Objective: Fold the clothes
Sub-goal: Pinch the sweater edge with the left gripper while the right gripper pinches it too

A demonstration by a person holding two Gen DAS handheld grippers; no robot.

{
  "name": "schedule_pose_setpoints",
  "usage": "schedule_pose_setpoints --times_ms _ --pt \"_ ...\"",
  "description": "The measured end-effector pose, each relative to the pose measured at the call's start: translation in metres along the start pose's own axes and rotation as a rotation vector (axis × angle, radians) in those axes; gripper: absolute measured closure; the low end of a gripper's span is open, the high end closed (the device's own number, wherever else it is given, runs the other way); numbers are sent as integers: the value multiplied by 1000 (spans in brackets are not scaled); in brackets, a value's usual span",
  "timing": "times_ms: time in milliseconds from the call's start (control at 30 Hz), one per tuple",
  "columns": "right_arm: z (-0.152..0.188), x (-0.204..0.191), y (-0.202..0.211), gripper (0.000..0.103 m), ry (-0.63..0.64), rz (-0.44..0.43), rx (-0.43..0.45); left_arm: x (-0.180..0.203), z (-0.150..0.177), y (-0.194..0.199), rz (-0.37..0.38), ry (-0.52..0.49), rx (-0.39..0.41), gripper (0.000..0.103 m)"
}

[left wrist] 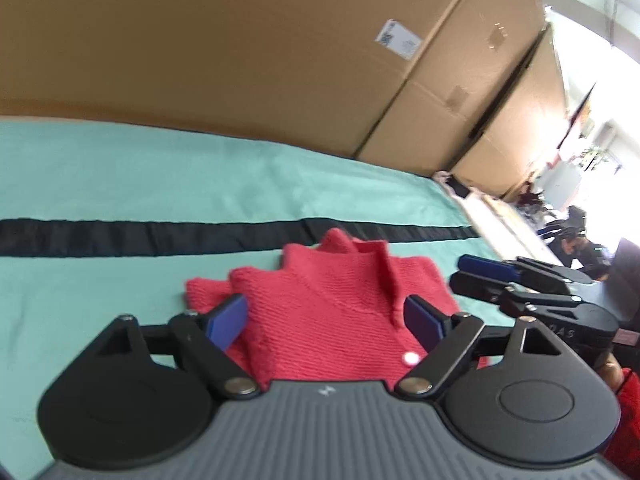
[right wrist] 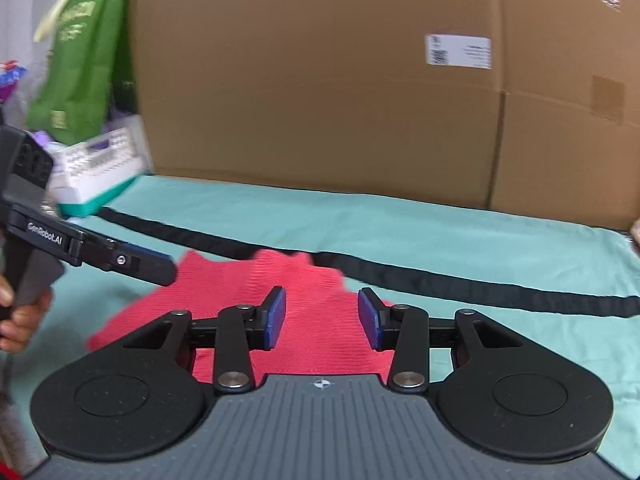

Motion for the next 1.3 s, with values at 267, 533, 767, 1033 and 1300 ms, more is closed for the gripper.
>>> schedule_pose_setpoints --times_ms 267,533,767,1033,1300 --pt "8 56 -14 59 -241 -58 -11 -12 -6 -14 52 29 -26 4" --pt "14 64 -33 67 -342 -130 -47 -26 -9 -36 96 108 -27 25" --pt "22 78 -26 55 -441 -143 -35 -33 -3 -33 62 133 -9 69" --pt "5 47 -18 89 -317 -205 41 -25 1 -5 47 134 55 93" --pt "14 54 -42 71 -315 -108 -43 -44 17 1 -73 156 52 91"
Point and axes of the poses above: each gripper's, at about its wrist camera, not at the fingertips, and y roughly against the way its jaws point, x to its right, z to its underside, the point moved 4 cm from there along -y, roughly the way its jaws point, and after that the axes turned 3 degrees about -x, right-handed, at the moved point
